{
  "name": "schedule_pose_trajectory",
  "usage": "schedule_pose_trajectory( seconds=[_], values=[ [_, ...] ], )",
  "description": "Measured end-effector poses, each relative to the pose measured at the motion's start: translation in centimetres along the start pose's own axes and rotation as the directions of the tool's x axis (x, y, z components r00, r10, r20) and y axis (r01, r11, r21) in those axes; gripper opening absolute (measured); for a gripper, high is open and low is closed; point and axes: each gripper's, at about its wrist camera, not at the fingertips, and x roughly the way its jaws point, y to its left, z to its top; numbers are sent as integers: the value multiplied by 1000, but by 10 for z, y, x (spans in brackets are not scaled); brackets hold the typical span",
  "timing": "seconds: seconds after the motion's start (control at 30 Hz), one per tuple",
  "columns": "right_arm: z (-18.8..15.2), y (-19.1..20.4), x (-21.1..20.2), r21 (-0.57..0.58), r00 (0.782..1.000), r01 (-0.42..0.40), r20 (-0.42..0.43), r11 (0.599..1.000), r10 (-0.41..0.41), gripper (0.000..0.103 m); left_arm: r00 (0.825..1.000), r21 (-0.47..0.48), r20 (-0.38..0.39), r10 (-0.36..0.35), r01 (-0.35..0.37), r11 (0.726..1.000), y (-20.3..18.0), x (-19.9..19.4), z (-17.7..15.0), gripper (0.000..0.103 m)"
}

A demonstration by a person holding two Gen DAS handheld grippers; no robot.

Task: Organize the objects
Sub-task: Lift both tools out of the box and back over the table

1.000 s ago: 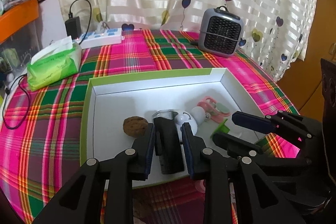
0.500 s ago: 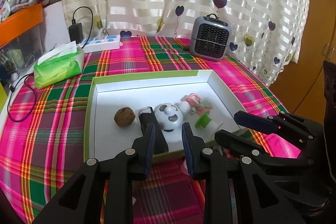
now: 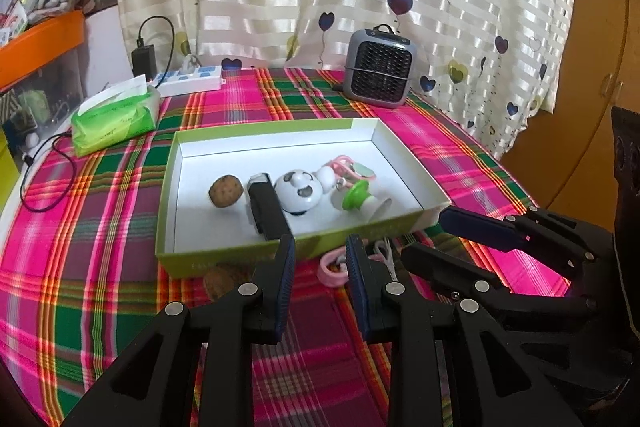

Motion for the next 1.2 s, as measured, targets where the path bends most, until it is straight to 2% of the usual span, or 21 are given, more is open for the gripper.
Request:
schedule_pose_trajectory(
  seconds=[0.73, 1.2],
  values=[
    [-7, 9, -16, -10, 1000, 8, 6, 1000, -8, 42, 1000, 0, -3, 2, -2, 1000, -3, -7, -9, 24],
    [-14, 14, -20, -9, 1000, -15, -3, 1000, 15, 42, 1000, -7, -12, -8, 8, 1000, -1, -15, -19, 24]
  ],
)
